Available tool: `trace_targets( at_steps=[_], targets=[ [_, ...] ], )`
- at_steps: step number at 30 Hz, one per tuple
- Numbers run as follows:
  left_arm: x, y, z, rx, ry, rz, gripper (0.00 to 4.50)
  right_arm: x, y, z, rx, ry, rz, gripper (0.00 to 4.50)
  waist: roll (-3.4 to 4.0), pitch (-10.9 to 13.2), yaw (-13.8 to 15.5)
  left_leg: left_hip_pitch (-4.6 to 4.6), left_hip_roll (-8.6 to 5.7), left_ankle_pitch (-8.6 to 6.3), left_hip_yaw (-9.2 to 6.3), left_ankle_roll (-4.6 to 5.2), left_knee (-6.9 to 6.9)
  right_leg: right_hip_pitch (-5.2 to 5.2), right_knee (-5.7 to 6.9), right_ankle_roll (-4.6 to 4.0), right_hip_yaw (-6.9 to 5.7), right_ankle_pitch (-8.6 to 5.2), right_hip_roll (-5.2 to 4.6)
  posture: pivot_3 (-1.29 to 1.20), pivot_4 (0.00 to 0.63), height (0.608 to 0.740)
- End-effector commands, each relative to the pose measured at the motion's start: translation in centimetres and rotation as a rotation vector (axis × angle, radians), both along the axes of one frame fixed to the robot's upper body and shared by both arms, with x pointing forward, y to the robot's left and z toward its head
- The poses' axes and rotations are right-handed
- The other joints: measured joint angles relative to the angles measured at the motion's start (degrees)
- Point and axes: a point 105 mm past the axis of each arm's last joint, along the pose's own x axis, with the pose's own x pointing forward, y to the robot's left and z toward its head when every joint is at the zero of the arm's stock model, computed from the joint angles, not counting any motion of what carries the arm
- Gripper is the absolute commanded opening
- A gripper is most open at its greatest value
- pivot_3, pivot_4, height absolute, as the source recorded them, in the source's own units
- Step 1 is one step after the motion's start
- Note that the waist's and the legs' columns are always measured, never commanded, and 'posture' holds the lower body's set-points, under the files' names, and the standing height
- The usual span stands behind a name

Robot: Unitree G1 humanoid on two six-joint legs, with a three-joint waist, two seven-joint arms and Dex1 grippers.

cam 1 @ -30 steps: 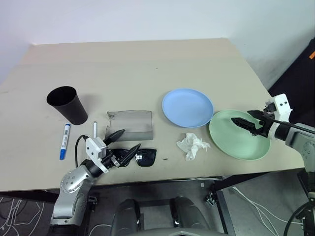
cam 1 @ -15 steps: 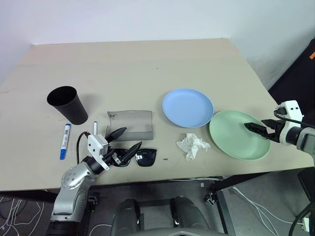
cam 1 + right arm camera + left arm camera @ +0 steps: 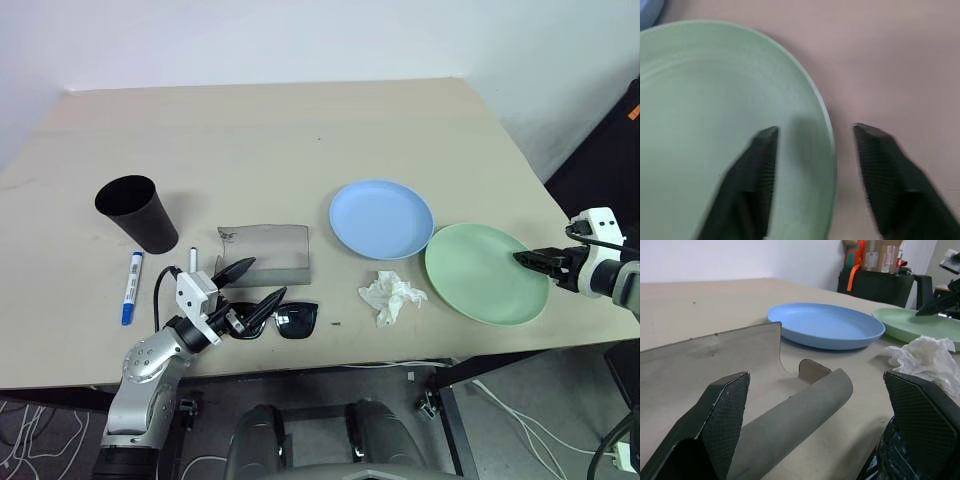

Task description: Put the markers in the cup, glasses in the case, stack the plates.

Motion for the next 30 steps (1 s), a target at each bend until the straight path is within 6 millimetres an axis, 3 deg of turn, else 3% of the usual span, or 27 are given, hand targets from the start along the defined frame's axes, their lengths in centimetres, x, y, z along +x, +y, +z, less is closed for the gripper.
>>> trace_targets(
  at_steps=[1, 4, 14, 25, 30],
  targets=[
    [0.2, 0.2, 0.9, 0.0, -0.05, 0.004, 4.5, 0.2, -0.7, 1.3, -0.024, -0.034, -0.005, 1.03, 0.0, 0.0, 0.0, 0.0, 0.0, 0.0, 0.0, 0.0, 0.0, 0.0, 0.0, 0.0, 0.0, 0.0, 0.0, 0.0, 0.15, 0.726],
    [0.0, -0.2, 0.9, -0.004, -0.051, 0.007, 4.5, 0.3, -0.7, 1.3, -0.027, -0.032, -0.005, 0.02, 0.0, 0.0, -0.1, 0.0, 0.0, 0.0, 0.01, 0.0, 0.0, 0.0, 0.0, 0.0, 0.0, 0.0, -0.01, 0.0, 0.15, 0.726],
    [0.1, -0.5, 1.6, -0.014, -0.06, 0.013, 4.5, 0.4, -1.0, 2.2, -0.085, -0.068, 0.015, 0.02, 0.03, 0.0, 0.0, 0.06, -0.02, 0.0, 0.01, 0.0, 0.08, 0.07, 0.0, 0.03, 0.05, 0.02, -0.01, 0.0, 0.15, 0.726],
    [-0.1, -0.6, 1.7, -0.021, -0.055, 0.005, 4.5, 0.0, -1.2, 7.8, 0.081, -0.19, 0.051, 0.02, 0.06, 0.0, 0.0, 0.06, -0.02, 0.0, 0.02, 0.01, 0.06, 0.05, 0.0, 0.02, 0.07, 0.01, -0.01, 0.0, 0.15, 0.726],
    [0.1, -0.3, 2.3, 0.0, -0.063, 0.011, 4.5, 0.8, 0.6, 9.4, 0.083, -0.251, 0.126, 0.02, 0.06, 0.0, -0.1, 0.06, -0.01, 0.0, 0.01, 0.01, 0.05, 0.04, 0.0, 0.02, 0.09, 0.02, 0.0, 0.0, 0.15, 0.726]
  ],
)
